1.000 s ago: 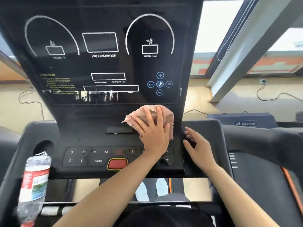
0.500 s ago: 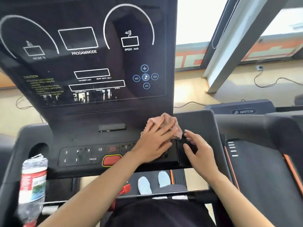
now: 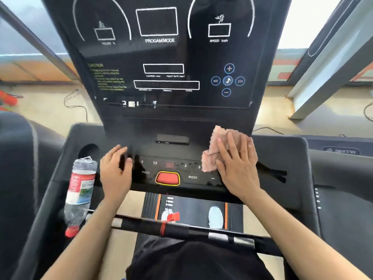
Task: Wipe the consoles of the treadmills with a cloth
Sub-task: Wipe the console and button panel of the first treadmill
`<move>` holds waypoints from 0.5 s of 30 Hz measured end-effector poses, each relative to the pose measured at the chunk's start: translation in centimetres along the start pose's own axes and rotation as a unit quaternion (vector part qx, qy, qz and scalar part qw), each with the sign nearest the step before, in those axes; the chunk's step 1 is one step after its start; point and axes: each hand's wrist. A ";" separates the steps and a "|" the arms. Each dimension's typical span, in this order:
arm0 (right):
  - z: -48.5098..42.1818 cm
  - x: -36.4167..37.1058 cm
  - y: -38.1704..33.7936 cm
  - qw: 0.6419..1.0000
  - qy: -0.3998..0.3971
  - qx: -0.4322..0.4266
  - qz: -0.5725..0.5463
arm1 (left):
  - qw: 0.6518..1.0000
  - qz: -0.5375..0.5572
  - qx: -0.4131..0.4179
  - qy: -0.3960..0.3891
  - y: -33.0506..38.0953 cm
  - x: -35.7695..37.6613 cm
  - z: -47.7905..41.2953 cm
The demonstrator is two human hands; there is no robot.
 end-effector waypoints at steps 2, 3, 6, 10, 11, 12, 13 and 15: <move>-0.7 0.3 -1.2 1.000 0.008 -0.017 0.018 | 0.999 -0.009 -0.035 -0.011 -2.2 -0.8 -0.9; -1.1 0.5 -1.9 0.999 0.005 -0.028 0.023 | 0.999 -0.017 -0.041 -0.021 -3.0 -1.0 -1.3; -2.9 0.7 -4.5 0.997 -0.013 -0.065 0.030 | 0.996 -0.032 -0.035 -0.069 -4.5 -1.3 -1.8; -5.0 0.9 -8.0 0.991 -0.033 -0.115 0.067 | 0.995 -0.027 -0.005 -0.100 -6.1 -1.3 -1.7; -5.5 1.0 -8.9 0.988 -0.036 -0.134 0.074 | 0.994 -0.030 0.005 -0.108 -6.7 -1.3 -1.5; -6.0 1.0 -9.8 0.985 -0.041 -0.151 0.078 | 0.993 -0.032 0.016 -0.116 -7.0 -1.4 -1.3; -6.6 1.1 -10.7 0.982 -0.047 -0.166 0.083 | 0.992 -0.031 0.025 -0.123 -7.3 -1.4 -1.1; -8.0 1.4 -12.6 0.974 -0.057 -0.197 0.099 | 0.990 -0.022 0.033 -0.132 -7.6 -1.6 -1.1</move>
Point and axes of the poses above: each hand's wrist, its own z-axis away from the middle knuckle, its own x-axis out of the palm, y = z × x, and after that the axes turned 1 degree about -y, right-handed
